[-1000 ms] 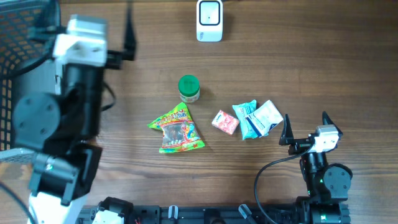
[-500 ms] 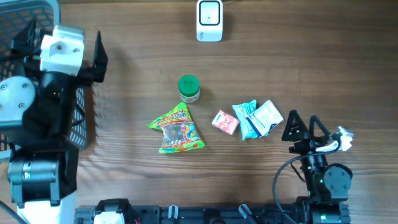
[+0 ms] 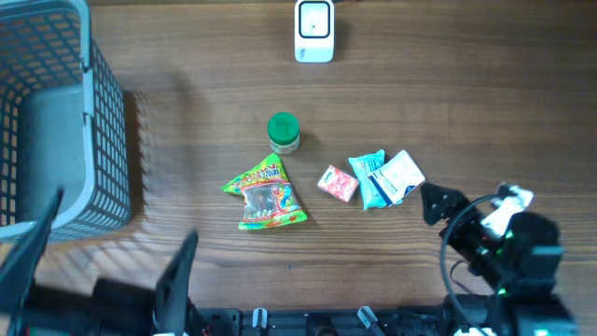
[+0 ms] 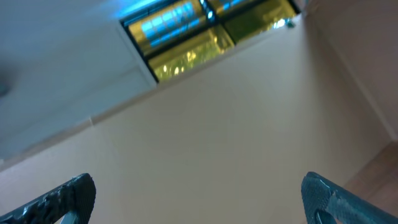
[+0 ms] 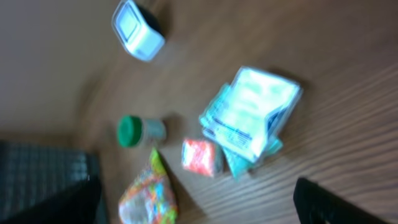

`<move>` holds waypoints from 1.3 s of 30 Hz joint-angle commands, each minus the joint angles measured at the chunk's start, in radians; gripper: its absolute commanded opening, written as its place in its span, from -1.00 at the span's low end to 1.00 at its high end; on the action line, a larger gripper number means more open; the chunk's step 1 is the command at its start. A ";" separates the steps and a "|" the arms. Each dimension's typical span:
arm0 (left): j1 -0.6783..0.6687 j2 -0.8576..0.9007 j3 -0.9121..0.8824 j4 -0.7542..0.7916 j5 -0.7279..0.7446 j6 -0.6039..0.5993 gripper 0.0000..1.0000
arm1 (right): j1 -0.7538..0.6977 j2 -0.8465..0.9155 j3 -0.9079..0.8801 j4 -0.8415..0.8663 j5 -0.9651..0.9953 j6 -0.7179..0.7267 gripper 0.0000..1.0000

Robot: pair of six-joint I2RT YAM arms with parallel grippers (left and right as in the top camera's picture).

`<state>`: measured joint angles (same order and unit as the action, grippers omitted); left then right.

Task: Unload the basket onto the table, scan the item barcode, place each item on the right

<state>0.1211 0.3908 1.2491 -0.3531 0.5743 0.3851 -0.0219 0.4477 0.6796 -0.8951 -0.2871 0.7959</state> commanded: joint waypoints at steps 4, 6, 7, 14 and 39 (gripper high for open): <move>0.009 -0.030 0.000 0.082 0.006 -0.116 1.00 | -0.003 0.545 0.594 -0.417 0.001 -0.197 0.99; 0.009 -0.031 0.003 0.099 -0.037 -0.269 1.00 | -0.004 0.697 0.667 -0.488 -0.014 -0.194 0.99; 0.009 -0.031 0.003 0.102 -0.036 -0.293 1.00 | -0.004 0.765 0.667 -0.457 -0.009 -0.211 0.99; 0.009 -0.031 -0.013 0.091 -0.126 -0.285 1.00 | 0.174 1.102 0.667 -0.310 -0.266 -0.754 1.00; 0.009 -0.031 -0.068 0.151 -0.168 -0.286 1.00 | 0.433 1.603 0.632 0.034 -0.117 -1.081 0.01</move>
<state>0.1211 0.3527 1.1862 -0.2043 0.4156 0.1135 0.4099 2.0014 1.3289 -0.8680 -0.3775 -0.2630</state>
